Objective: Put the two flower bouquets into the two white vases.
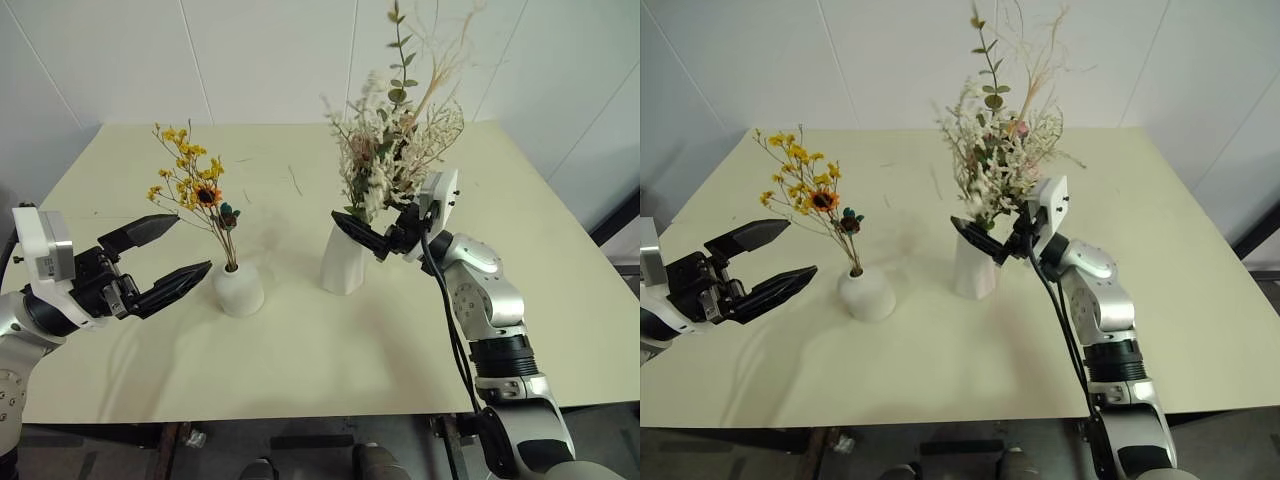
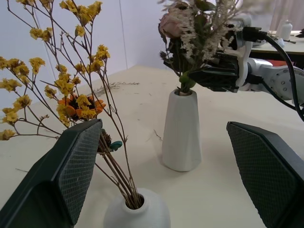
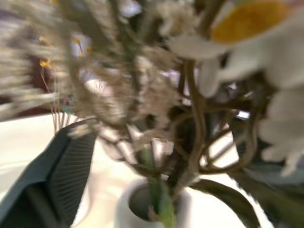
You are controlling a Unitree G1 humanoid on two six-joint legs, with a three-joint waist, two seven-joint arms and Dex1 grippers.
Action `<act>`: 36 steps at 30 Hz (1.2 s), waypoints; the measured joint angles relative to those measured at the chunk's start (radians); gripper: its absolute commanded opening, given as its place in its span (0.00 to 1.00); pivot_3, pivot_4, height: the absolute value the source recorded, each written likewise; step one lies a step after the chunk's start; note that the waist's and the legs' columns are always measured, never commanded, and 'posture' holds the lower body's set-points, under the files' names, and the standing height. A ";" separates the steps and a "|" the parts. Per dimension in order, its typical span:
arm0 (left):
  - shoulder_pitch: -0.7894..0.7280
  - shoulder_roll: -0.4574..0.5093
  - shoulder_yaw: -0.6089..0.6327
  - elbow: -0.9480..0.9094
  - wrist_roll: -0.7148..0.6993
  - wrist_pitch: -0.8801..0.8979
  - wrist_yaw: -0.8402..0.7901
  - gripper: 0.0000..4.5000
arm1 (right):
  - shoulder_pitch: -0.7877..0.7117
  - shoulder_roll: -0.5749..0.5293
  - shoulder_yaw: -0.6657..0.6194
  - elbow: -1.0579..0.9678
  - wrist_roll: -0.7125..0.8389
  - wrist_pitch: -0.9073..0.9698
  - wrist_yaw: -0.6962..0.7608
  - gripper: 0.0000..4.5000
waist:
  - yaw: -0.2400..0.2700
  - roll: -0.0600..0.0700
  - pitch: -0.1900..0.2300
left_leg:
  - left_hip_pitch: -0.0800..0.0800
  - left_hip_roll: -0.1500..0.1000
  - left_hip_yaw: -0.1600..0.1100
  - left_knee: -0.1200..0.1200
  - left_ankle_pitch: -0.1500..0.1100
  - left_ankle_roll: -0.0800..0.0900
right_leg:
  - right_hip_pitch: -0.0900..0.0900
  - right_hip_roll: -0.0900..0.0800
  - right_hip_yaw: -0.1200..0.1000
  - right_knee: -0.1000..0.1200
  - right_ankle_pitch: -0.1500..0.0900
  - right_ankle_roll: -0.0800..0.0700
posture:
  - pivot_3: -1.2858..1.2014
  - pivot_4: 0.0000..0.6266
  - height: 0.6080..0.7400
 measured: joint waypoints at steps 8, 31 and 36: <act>0.094 0.062 0.051 0.095 0.042 -0.016 -0.097 1.00 | 0.012 -0.257 -0.032 0.012 0.017 0.096 0.184 0.99 | 0.007 0.000 0.000 | 0.000 0.000 0.001 0.000 0.000 0.000 | 0.000 0.000 0.000 -0.001 -0.001 -0.001 | 0.52 0.24 1.00; 0.182 0.129 0.124 0.319 0.183 -0.157 -0.304 1.00 | 0.167 -0.479 -0.062 -0.004 -0.014 0.000 0.421 0.99 | 0.021 0.000 0.000 | 0.002 0.001 0.003 0.000 -0.001 0.000 | 0.001 0.000 0.001 -0.002 0.000 -0.002 | 0.52 0.24 1.00; 0.077 0.140 0.062 0.393 0.206 -0.189 -0.314 1.00 | 0.232 -0.437 -0.087 -0.053 -0.003 -0.005 0.372 0.99 | 0.023 0.000 0.000 | 0.004 0.001 0.003 0.000 -0.001 0.000 | 0.003 0.000 0.001 -0.002 0.000 -0.002 | 0.52 0.24 1.00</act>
